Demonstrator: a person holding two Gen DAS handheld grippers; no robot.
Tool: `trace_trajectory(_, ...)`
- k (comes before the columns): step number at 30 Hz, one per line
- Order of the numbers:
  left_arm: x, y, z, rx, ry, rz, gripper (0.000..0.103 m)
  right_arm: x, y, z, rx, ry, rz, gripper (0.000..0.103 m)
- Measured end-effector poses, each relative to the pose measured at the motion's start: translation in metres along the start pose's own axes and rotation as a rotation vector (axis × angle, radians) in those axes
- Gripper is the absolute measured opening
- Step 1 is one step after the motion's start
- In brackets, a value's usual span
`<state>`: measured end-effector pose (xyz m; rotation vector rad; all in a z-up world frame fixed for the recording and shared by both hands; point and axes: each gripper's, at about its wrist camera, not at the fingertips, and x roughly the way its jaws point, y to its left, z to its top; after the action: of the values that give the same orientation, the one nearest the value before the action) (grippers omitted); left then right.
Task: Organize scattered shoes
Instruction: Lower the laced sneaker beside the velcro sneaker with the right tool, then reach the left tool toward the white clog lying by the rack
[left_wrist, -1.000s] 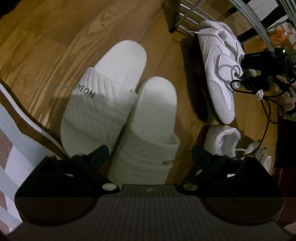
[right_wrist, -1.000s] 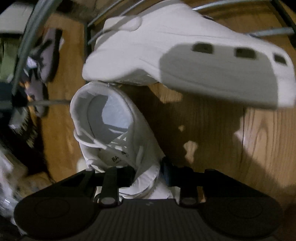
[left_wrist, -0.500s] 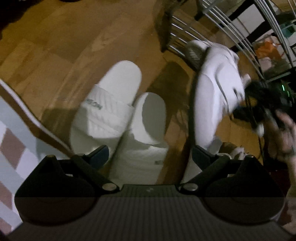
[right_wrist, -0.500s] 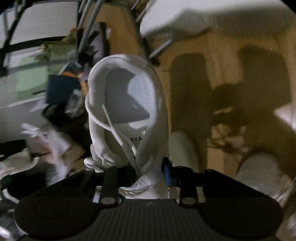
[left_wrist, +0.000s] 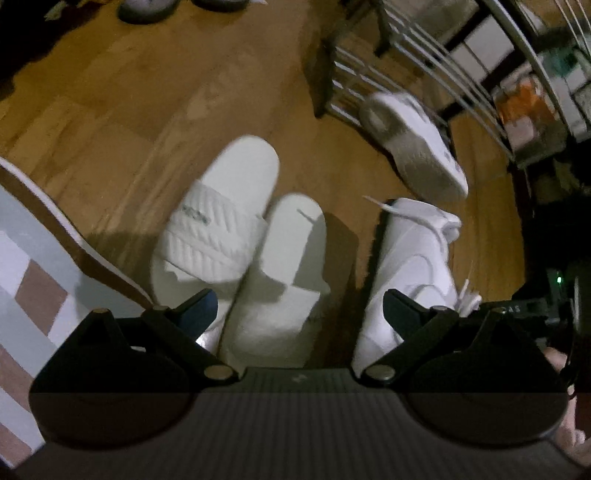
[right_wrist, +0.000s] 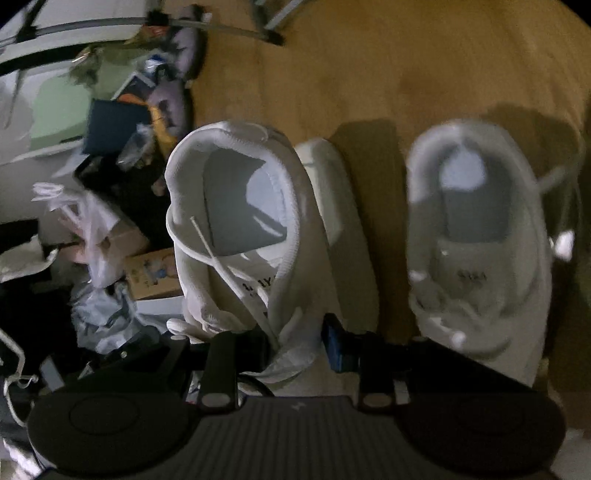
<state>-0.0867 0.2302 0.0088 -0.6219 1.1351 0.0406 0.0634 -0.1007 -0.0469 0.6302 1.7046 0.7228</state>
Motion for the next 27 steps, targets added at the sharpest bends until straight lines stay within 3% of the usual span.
trace_trajectory(4,0.024,-0.016,-0.006,0.033,0.055,0.034,0.098,0.0,-0.001,-0.006,0.019,-0.028,-0.136,0.052)
trace_trajectory(8,0.042,-0.026,-0.009,0.074,0.099,0.076,0.098,-0.023,-0.001,-0.004,0.01,-0.082,-0.16,0.071)
trace_trajectory(11,0.04,-0.031,-0.009,0.078,0.099,0.049,0.098,-0.042,0.004,-0.006,-0.042,-0.124,-0.157,0.073)
trace_trajectory(16,0.033,-0.04,-0.007,0.08,0.09,0.006,0.098,-0.075,-0.009,-0.005,-0.001,-0.16,-0.017,0.074)
trace_trajectory(19,0.034,-0.046,-0.004,0.07,0.102,-0.035,0.098,-0.085,-0.018,-0.004,0.014,-0.204,-0.025,0.074)
trace_trajectory(22,0.043,-0.048,0.011,-0.03,0.158,-0.23,0.098,-0.091,-0.027,-0.004,0.02,-0.25,-0.067,0.082)
trace_trajectory(24,0.05,-0.063,0.022,-0.015,0.164,-0.205,0.098,-0.092,-0.039,-0.007,0.042,-0.258,-0.098,0.082)
trace_trajectory(25,0.056,-0.078,0.03,0.042,0.164,-0.159,0.099,-0.09,-0.045,-0.007,0.057,-0.253,-0.092,0.082)
trace_trajectory(27,0.07,-0.104,0.047,0.117,0.154,-0.069,0.099,-0.096,-0.057,-0.007,0.095,-0.25,-0.021,0.082)
